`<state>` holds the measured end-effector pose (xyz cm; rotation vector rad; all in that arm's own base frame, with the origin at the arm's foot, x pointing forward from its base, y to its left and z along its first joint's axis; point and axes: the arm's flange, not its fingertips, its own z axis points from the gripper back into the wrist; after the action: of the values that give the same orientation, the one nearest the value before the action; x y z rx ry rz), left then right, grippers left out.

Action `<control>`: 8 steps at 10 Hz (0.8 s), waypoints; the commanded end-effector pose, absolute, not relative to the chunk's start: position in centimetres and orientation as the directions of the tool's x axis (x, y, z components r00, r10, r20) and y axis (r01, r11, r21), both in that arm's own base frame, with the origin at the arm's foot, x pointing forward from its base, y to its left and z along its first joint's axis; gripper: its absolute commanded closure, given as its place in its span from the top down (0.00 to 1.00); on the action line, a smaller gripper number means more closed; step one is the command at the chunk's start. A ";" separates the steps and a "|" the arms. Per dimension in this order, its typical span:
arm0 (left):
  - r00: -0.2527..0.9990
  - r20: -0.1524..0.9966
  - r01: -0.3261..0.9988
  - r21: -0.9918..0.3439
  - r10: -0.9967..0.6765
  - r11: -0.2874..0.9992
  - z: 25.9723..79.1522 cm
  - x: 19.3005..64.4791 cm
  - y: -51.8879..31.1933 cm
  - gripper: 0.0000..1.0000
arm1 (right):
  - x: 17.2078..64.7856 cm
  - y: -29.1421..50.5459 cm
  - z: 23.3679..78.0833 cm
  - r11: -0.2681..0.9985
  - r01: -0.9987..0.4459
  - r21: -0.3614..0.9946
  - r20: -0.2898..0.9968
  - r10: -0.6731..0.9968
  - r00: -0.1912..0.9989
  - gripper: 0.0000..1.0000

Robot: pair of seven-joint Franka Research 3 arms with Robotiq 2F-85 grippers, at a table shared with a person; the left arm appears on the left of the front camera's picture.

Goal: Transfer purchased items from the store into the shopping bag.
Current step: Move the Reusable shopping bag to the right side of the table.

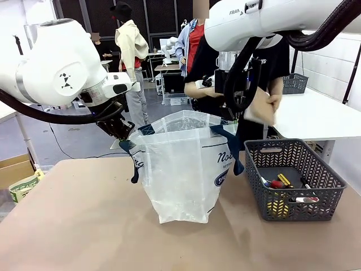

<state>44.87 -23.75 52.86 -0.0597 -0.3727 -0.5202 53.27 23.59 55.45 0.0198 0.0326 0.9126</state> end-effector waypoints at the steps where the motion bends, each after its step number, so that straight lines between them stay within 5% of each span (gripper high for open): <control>1: 0.802 0.363 0.496 0.039 -0.475 0.867 52.9 44.8 -23.8 0.00 | 53.3 23.6 55.5 0.611 -0.791 0.030 -0.020 0.791 0.611 0.00; 8: 0.802 0.363 0.496 0.039 -0.475 0.867 52.9 44.8 -23.8 0.00 | 53.3 23.6 55.5 0.611 -0.791 0.030 -0.020 0.791 0.611 0.00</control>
<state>44.87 -23.75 52.87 -0.0597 -0.3728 -0.5202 53.27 23.59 55.45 0.0198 0.0325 0.9126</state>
